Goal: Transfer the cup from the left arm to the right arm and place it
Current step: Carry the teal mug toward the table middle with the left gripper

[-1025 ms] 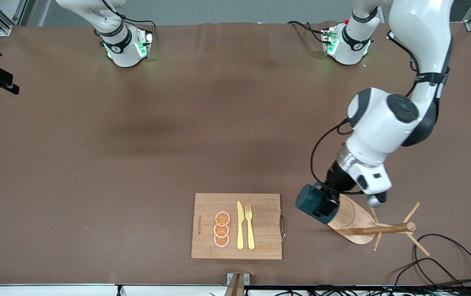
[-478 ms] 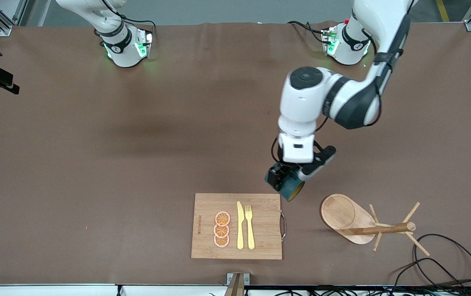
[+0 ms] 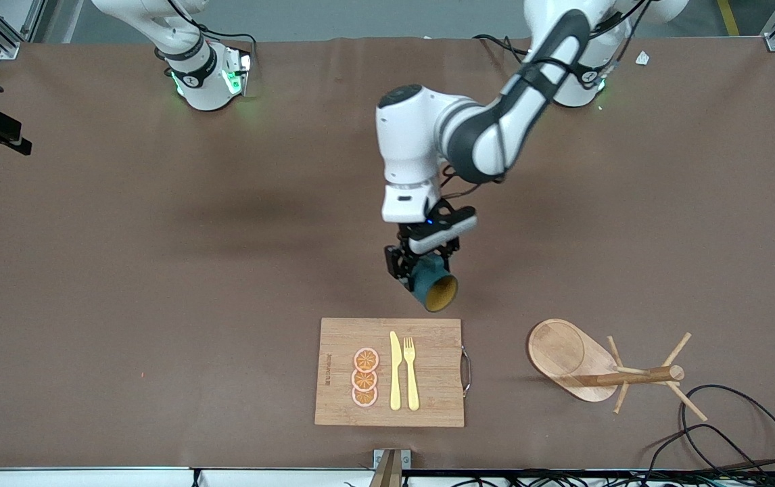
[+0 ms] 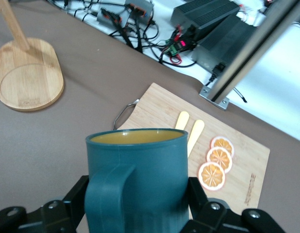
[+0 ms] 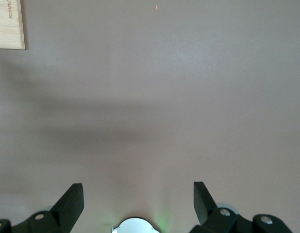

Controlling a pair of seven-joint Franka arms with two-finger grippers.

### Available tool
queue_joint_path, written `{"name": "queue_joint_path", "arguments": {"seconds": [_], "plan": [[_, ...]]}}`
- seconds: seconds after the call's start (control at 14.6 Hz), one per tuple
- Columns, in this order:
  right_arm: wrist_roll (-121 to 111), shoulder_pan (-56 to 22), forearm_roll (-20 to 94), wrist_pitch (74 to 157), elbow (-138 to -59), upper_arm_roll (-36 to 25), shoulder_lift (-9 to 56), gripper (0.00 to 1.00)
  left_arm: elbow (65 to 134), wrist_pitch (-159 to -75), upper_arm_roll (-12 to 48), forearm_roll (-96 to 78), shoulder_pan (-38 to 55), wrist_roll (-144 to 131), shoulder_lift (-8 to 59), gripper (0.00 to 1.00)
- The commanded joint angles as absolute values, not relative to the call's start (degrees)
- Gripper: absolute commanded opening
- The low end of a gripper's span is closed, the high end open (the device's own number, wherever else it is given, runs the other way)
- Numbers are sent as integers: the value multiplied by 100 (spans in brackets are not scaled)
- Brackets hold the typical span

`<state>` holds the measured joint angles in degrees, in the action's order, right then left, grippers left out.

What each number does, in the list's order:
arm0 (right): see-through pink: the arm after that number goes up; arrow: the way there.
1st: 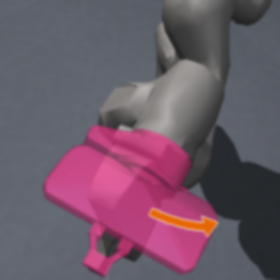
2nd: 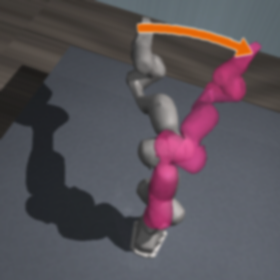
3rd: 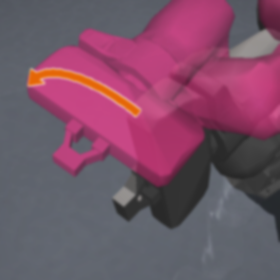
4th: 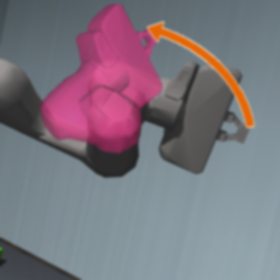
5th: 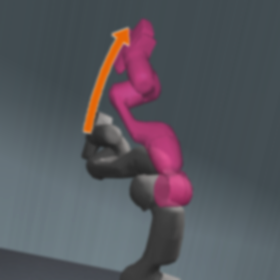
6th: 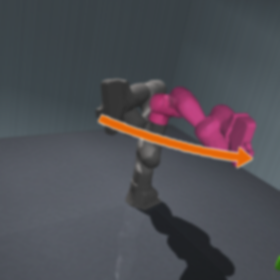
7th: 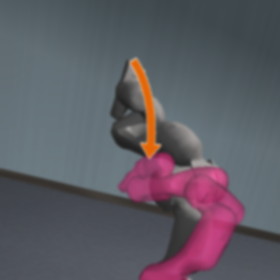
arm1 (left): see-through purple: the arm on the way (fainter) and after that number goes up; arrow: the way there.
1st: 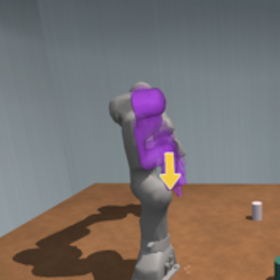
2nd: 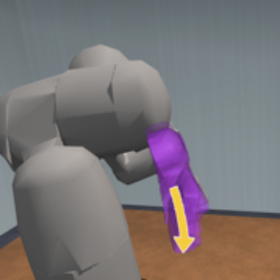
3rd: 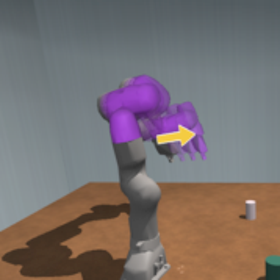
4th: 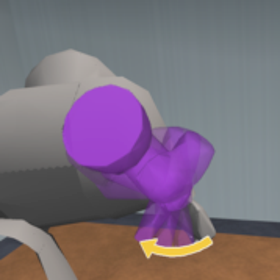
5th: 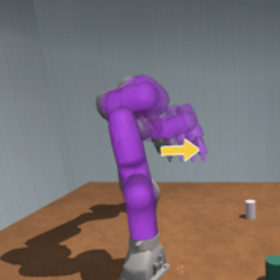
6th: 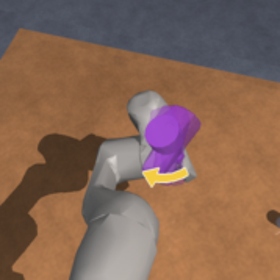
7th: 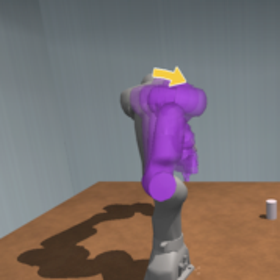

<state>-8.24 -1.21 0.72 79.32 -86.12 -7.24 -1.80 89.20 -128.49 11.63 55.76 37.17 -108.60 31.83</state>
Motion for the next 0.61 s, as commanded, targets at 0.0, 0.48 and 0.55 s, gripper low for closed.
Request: {"name": "queue_joint_path", "arguments": {"seconds": [0.0, 0.48, 0.55], "plan": [[-835, -114, 62, 7945, -8657, -703, -299, 100, 8903, -12114, 1081, 6404, 4313, -11109, 3409, 69], [-817, -44, 97, 7998, -8473, -729, -158, 100, 8982, -11129, 1090, 7769, 5394, -12577, 4270, 72], [-800, -44, 88, 8024, -8455, -729, -132, 100, 8991, -10831, 1090, 7770, 5588, -12612, 4367, 71]]}}
